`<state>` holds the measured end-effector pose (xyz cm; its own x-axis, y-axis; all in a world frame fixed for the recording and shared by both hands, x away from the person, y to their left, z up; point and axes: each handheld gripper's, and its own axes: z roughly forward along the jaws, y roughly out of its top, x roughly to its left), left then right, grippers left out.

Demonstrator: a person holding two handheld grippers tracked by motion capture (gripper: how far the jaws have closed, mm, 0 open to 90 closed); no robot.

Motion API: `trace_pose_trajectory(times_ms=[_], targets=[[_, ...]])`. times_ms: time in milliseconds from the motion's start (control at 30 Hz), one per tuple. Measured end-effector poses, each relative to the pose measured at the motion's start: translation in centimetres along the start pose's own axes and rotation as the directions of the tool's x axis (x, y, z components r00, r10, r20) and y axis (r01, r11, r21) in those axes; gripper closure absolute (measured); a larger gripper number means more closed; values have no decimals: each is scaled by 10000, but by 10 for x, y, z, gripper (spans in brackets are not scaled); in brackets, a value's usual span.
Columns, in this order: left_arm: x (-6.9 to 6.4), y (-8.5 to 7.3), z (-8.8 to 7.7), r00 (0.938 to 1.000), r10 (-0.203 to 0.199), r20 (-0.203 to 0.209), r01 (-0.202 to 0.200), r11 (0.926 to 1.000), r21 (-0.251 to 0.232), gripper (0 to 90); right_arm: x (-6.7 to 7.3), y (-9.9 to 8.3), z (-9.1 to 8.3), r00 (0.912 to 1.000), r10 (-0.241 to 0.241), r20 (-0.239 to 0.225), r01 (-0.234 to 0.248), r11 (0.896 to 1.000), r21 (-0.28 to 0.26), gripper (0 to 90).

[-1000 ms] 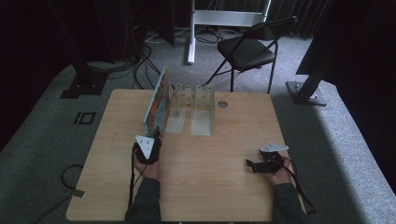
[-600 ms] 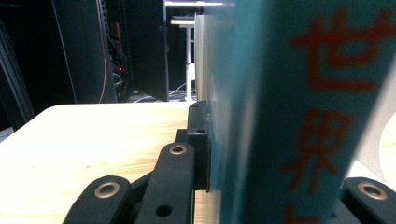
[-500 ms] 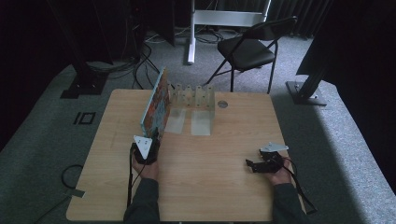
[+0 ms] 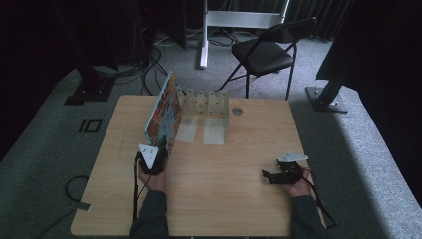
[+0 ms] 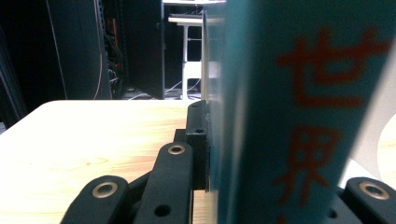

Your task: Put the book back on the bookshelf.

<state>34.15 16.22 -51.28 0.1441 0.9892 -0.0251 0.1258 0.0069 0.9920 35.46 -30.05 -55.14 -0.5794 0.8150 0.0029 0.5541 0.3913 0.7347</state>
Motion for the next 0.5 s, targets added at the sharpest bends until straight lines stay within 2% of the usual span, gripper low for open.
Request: trace_pose_trajectory(times_ms=[167, 267, 367, 400, 500], targets=[[1, 0, 0, 10000, 50, 4, -50, 10000, -12, 792, 0, 0, 0, 10000, -4, 3, 4, 10000, 4, 164], [0, 0, 0, 9996, 285, -65, -285, 9996, -39, 783, 0, 0, 0, 10000, -3, 1, 3, 10000, 4, 164], [0, -1, -1, 9987, 505, 103, -504, 9987, -74, 729, 0, 0, 0, 10000, -7, 2, 7, 10000, 2, 164], [0, -1, -1, 9981, 606, 143, -605, 9981, -79, 686, 0, 0, 0, 10000, -3, 3, 3, 10000, 4, 164], [0, 0, -1, 9981, 591, 189, -589, 9982, -130, 640, 0, 0, 0, 10000, -3, 1, 3, 10000, 4, 164]])
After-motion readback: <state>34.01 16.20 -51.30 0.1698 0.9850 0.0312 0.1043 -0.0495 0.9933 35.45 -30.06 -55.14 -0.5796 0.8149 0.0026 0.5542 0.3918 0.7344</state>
